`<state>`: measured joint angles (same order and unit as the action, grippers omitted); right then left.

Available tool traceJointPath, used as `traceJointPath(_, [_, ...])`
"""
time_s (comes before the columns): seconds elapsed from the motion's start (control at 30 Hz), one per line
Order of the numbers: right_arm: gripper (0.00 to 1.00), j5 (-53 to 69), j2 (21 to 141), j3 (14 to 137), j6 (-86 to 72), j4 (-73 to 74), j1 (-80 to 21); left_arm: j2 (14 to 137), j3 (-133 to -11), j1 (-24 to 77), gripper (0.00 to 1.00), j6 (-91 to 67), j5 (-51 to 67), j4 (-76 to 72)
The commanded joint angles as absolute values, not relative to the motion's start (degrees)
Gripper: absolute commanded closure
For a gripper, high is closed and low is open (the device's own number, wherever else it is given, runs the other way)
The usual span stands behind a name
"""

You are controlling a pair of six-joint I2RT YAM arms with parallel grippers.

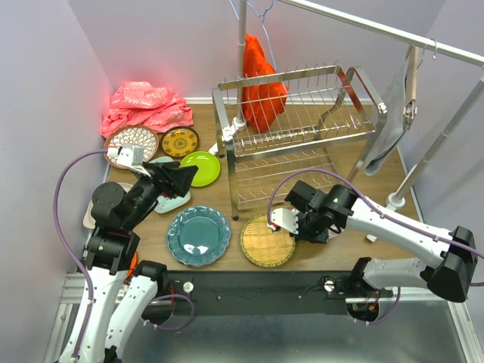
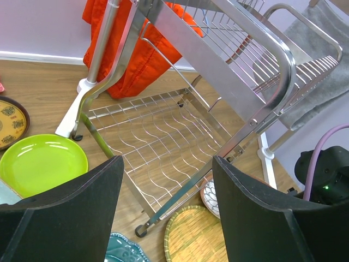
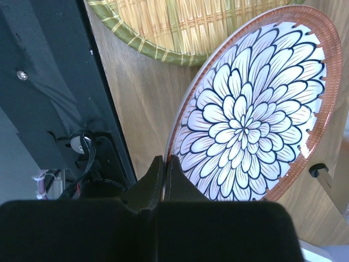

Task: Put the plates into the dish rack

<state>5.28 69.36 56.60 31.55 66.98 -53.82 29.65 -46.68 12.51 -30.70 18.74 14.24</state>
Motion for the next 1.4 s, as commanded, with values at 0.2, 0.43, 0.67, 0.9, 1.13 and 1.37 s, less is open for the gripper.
traceJointPath(0.2, [0.99, 12.57, 64.69, 62.66, 32.43, 71.98, -54.23, 27.69, -43.95, 12.66, 0.23, -38.04, 25.74, 11.69])
traceJointPath(0.43, [0.99, 15.38, 61.44, 64.95, 32.61, 71.72, -54.14, 18.48, -35.96, 12.66, 0.22, -53.51, 30.94, 9.67])
traceJointPath(0.67, [0.99, 17.93, 59.68, 66.71, 31.64, 70.58, -54.14, 12.57, -32.17, 12.66, 0.21, -64.76, 33.31, 11.77])
traceJointPath(0.9, [0.99, 19.07, 59.68, 68.46, 31.03, 67.94, -54.05, 15.73, -27.33, 12.66, 0.21, -71.28, 43.58, 16.07])
traceJointPath(1.13, [0.99, 20.91, 60.91, 71.8, 29.97, 65.39, -54.05, 18.1, -24.88, 12.66, 0.2, -73.12, 46.58, 19.25])
traceJointPath(1.37, [0.99, 23.63, 63.8, 74.35, 30.32, 63.11, -54.23, 22.05, -22.94, 13.01, 0.18, -74.71, 46.76, 22.67])
